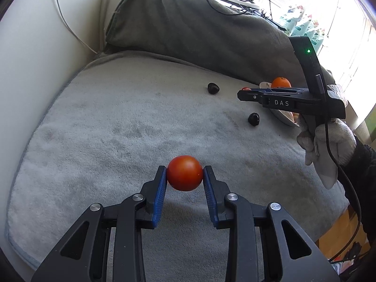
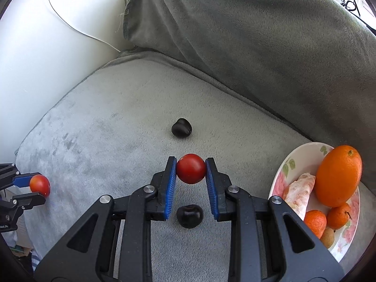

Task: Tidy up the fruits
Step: 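Carry both held red tomatoes over the plate, then open the left tool over the plate while the right tool releases its tomato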

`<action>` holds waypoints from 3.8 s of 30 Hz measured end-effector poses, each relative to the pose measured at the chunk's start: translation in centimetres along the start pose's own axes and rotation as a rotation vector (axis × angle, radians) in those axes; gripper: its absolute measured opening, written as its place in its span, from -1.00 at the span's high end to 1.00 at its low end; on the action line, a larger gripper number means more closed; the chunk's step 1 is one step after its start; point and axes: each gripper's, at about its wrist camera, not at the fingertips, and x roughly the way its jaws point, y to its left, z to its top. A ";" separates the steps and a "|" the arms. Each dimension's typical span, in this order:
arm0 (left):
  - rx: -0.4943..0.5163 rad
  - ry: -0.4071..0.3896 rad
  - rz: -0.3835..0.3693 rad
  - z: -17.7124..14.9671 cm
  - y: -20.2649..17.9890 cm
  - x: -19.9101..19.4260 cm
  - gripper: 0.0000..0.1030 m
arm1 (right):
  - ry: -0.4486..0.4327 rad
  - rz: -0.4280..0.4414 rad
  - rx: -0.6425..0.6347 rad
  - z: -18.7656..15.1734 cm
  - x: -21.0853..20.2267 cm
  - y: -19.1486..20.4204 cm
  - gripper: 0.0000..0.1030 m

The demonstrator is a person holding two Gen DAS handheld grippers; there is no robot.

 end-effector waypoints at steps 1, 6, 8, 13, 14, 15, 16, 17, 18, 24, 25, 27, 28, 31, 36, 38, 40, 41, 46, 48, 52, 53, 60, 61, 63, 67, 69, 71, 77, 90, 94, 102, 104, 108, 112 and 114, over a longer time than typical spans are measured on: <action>0.002 -0.006 -0.003 0.2 -0.2 -0.1 0.42 | -0.007 -0.001 0.001 -0.1 -0.4 0.0 0.50; 0.029 -0.041 -0.023 1.6 -1.3 -0.6 0.42 | -0.042 0.004 0.019 -0.7 -2.6 -0.6 0.50; 0.041 -0.051 -0.033 2.1 -1.8 -0.6 0.42 | -0.055 -0.001 0.023 -0.9 -3.4 -0.8 0.50; 0.080 -0.067 -0.057 3.4 -3.4 -0.3 0.43 | -0.081 -0.006 0.040 -1.6 -5.3 -1.8 0.50; 0.088 -0.071 -0.060 3.6 -3.8 -0.2 0.43 | -0.087 -0.008 0.044 -1.7 -5.6 -2.0 0.50; 0.095 -0.074 -0.065 3.8 -4.2 -0.1 0.43 | -0.093 -0.009 0.050 -1.9 -6.0 -2.3 0.50; 0.100 -0.076 -0.072 4.1 -4.5 0.1 0.43 | -0.099 -0.011 0.058 -2.0 -6.4 -2.6 0.50; 0.107 -0.078 -0.079 4.3 -4.9 0.2 0.43 | -0.105 -0.012 0.065 -2.1 -6.6 -2.8 0.50; 0.115 -0.080 -0.084 4.5 -5.4 0.4 0.43 | -0.110 -0.015 0.071 -2.2 -7.0 -3.0 0.50; 0.159 -0.090 -0.123 5.9 -8.0 1.1 0.42 | -0.133 -0.043 0.101 -3.2 -8.5 -4.7 0.50; 0.165 -0.091 -0.129 6.0 -8.4 1.2 0.43 | -0.135 -0.047 0.108 -3.4 -8.7 -5.1 0.50; 0.177 -0.092 -0.141 6.4 -9.3 1.6 0.42 | -0.138 -0.057 0.122 -3.8 -9.1 -5.8 0.50; 0.183 -0.092 -0.149 6.5 -9.7 1.7 0.43 | -0.139 -0.063 0.129 -4.1 -9.3 -6.3 0.50; 0.199 -0.090 -0.170 6.8 -10.9 2.2 0.42 | -0.141 -0.080 0.153 -4.9 -9.9 -7.7 0.50; 0.224 -0.083 -0.193 7.2 -12.7 3.3 0.43 | -0.142 -0.111 0.189 -6.0 -10.8 -10.0 0.50; 0.236 -0.080 -0.200 7.5 -13.3 3.7 0.43 | -0.143 -0.122 0.203 -6.4 -11.1 -10.8 0.50; 0.251 -0.080 -0.206 7.7 -14.1 4.1 0.43 | -0.145 -0.132 0.215 -6.7 -11.4 -11.7 0.50; 0.258 -0.080 -0.209 7.8 -14.5 4.2 0.42 | -0.145 -0.135 0.220 -6.8 -11.5 -12.1 0.50; 0.292 -0.074 -0.226 8.5 -16.5 5.5 0.42 | -0.144 -0.155 0.243 -7.2 -11.7 -14.3 0.50; 0.304 -0.071 -0.230 8.7 -17.3 5.9 0.42 | -0.145 -0.151 0.263 -7.4 -11.7 -15.2 0.50; 0.321 -0.059 -0.243 8.9 -18.6 6.8 0.43 | -0.141 -0.155 0.278 -7.3 -11.1 -16.5 0.50; 0.326 -0.055 -0.246 9.0 -18.9 7.0 0.42 | -0.139 -0.155 0.280 -7.3 -10.9 -16.9 0.50; 0.354 -0.032 -0.258 9.0 -20.8 8.5 0.42 | -0.117 -0.156 0.302 -7.3 -9.4 -18.8 0.50; 0.358 -0.029 -0.258 9.0 -21.1 8.7 0.42 | -0.114 -0.155 0.306 -7.4 -9.2 -19.0 0.50; 0.367 -0.023 -0.258 9.0 -21.5 9.1 0.42 | -0.111 -0.153 0.313 -7.4 -8.9 -19.4 0.50; 0.379 -0.016 -0.260 9.0 -22.3 9.6 0.42 | -0.106 -0.152 0.320 -7.3 -8.5 -20.0 0.50; 0.383 -0.014 -0.261 9.0 -22.5 9.8 0.42 | -0.103 -0.151 0.318 -7.2 -8.3 -20.1 0.50; 0.386 -0.013 -0.259 9.0 -22.7 9.9 0.42 | -0.102 -0.150 0.315 -7.1 -8.1 -20.1 0.50; 0.391 -0.006 -0.254 9.0 -23.3 10.1 0.42 | -0.097 -0.146 0.312 -7.0 -7.6 -19.9 0.50; 0.388 -0.008 -0.244 9.3 -23.3 10.6 0.42 | -0.094 -0.145 0.314 -7.0 -7.6 -20.1 0.50; 0.398 -0.014 -0.240 9.2 -23.5 10.7 0.42 | -0.093 -0.141 0.315 -7.0 -7.7 -20.1 0.42; 0.392 -0.023 -0.232 9.4 -23.3 10.8 0.01 | -0.110 -0.149 0.313 -6.8 -8.3 -19.9 -0.07; 0.393 -0.025 -0.228 9.4 -23.2 10.8 0.01 | -0.115 -0.153 0.316 -6.8 -8.5 -19.8 -0.24; 0.390 -0.024 -0.230 9.4 -23.0 10.8 -0.05 | -0.127 -0.164 0.323 -6.9 -8.9 -19.9 -0.45; 0.387 -0.027 -0.228 9.4 -22.9 10.6 -0.17 | -0.128 -0.170 0.324 -7.0 -9.1 -19.9 -0.60; 0.388 -0.026 -0.224 9.4 -22.9 10.5 -0.19 | -0.126 -0.173 0.325 -7.0 -9.2 -19.8 -0.60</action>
